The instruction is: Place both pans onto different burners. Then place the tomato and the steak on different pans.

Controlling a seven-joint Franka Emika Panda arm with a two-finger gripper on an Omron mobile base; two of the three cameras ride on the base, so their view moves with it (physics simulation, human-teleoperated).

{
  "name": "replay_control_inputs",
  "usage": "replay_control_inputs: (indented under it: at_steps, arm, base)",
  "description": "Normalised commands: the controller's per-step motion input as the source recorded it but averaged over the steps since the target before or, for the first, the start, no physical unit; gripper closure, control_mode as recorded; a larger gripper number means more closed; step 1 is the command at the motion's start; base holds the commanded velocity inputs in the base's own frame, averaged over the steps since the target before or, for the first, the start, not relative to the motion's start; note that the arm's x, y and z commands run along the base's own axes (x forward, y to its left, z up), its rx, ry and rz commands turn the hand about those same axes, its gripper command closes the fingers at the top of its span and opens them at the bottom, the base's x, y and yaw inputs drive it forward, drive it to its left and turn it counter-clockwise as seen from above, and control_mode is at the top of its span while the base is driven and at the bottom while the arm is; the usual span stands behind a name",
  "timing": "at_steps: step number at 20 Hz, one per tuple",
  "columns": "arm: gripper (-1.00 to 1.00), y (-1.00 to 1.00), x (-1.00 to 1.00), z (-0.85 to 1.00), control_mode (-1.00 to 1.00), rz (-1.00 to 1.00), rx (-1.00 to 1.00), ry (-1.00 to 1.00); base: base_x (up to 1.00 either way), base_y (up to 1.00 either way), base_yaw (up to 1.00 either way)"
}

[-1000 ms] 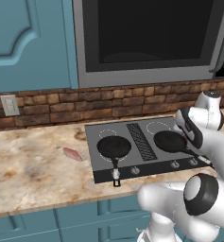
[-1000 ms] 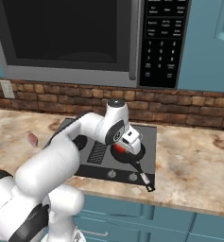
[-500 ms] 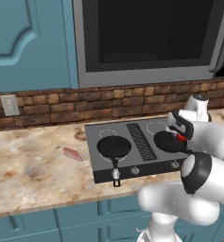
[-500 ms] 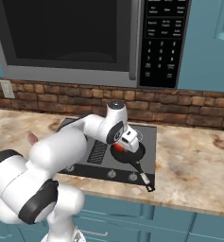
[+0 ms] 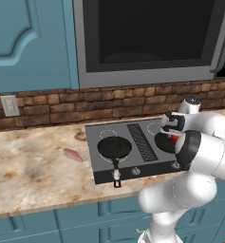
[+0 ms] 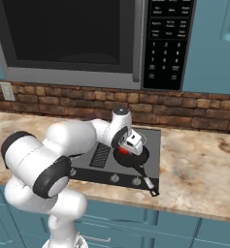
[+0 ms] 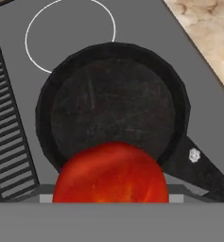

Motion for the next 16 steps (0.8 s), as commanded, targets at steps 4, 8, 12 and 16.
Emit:
replay_control_inputs:
  at_steps: [4,8,12,16]
  arm:
    - [1.0,0.0,0.39,-0.22,-1.0,0.02,0.03,0.0]
    - [1.0,-0.11,0.28,-0.22,-1.0,0.01,0.04,0.0]
    - [1.0,-0.18,0.2,-0.22,-1.0,0.0,0.07,0.0]
    - [1.0,-0.12,0.13,-0.26,-1.0,0.0,0.03,0.0]
  base:
    - [0.0,0.0,0.0]
    - [0.0,0.0,0.0]
    - [0.0,0.0,0.0]
    - [0.0,0.0,0.0]
